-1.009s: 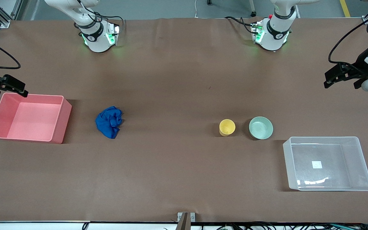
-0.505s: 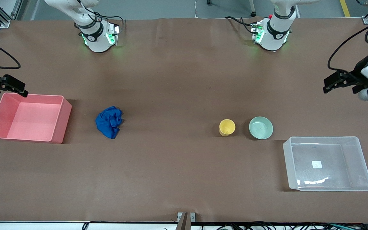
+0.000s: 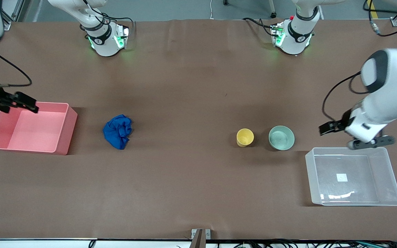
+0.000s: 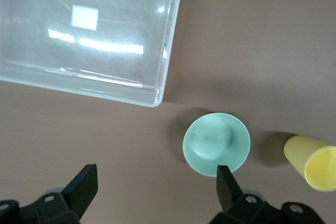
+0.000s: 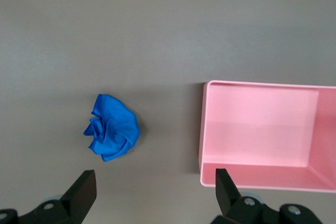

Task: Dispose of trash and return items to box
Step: 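Move the right gripper to the blue cloth while the left gripper reaches the green bowl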

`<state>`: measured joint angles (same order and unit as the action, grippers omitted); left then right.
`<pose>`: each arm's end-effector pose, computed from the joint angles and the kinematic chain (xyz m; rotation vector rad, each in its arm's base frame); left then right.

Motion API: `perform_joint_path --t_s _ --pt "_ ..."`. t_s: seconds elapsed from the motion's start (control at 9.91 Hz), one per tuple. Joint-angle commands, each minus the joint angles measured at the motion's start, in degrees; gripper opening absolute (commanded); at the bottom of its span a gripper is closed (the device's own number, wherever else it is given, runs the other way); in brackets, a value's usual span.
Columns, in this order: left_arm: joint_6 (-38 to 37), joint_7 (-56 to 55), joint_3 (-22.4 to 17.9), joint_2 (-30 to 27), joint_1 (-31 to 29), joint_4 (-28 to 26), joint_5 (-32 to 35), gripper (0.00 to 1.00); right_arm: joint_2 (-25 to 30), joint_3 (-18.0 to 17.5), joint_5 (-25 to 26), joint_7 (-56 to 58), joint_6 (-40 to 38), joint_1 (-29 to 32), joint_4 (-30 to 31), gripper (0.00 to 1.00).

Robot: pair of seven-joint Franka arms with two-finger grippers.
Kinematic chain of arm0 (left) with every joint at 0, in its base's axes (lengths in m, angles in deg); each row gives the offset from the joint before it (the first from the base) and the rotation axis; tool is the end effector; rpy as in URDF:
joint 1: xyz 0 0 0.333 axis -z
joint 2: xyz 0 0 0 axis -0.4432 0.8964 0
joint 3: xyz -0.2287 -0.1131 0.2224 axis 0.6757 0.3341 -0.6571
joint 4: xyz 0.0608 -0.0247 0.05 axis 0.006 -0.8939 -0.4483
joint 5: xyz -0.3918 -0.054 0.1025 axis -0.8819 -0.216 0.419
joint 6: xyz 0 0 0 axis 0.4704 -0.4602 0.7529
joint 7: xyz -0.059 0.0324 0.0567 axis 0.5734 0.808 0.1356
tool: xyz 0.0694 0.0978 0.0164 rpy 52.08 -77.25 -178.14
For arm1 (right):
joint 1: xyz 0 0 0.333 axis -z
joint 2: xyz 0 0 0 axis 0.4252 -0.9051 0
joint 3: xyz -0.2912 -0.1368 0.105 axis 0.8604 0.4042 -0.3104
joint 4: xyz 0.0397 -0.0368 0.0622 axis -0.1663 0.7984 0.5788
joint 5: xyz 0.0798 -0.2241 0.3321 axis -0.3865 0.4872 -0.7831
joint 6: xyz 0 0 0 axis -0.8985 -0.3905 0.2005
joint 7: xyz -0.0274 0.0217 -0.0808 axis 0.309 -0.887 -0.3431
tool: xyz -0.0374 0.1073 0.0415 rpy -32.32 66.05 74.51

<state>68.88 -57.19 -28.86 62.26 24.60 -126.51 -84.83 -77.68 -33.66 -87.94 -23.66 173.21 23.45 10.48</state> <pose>0.6297 -0.0605 0.3913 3.1067 0.3195 -0.0073 0.6111 -0.0199 0.5512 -3.1378 0.0052 0.0111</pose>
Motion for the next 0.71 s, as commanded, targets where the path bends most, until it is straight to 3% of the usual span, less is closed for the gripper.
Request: perform_joint_path --t_s 0.0,0.3,0.61 --pt "12.1 -5.2 0.2 2.4 1.2 -9.3 0.9 1.0 -2.2 -0.1 -0.6 0.2 6.8 -1.3 5.1 1.0" --pt "24.8 -9.4 0.1 6.1 3.1 -17.0 0.9 0.96 -7.3 -0.1 -0.6 -0.4 15.3 -4.2 10.2 1.0" --pt "32.1 -9.4 0.1 9.8 3.2 -19.8 0.9 0.58 -13.6 -0.1 -0.5 -0.4 23.9 -7.6 14.3 1.0"
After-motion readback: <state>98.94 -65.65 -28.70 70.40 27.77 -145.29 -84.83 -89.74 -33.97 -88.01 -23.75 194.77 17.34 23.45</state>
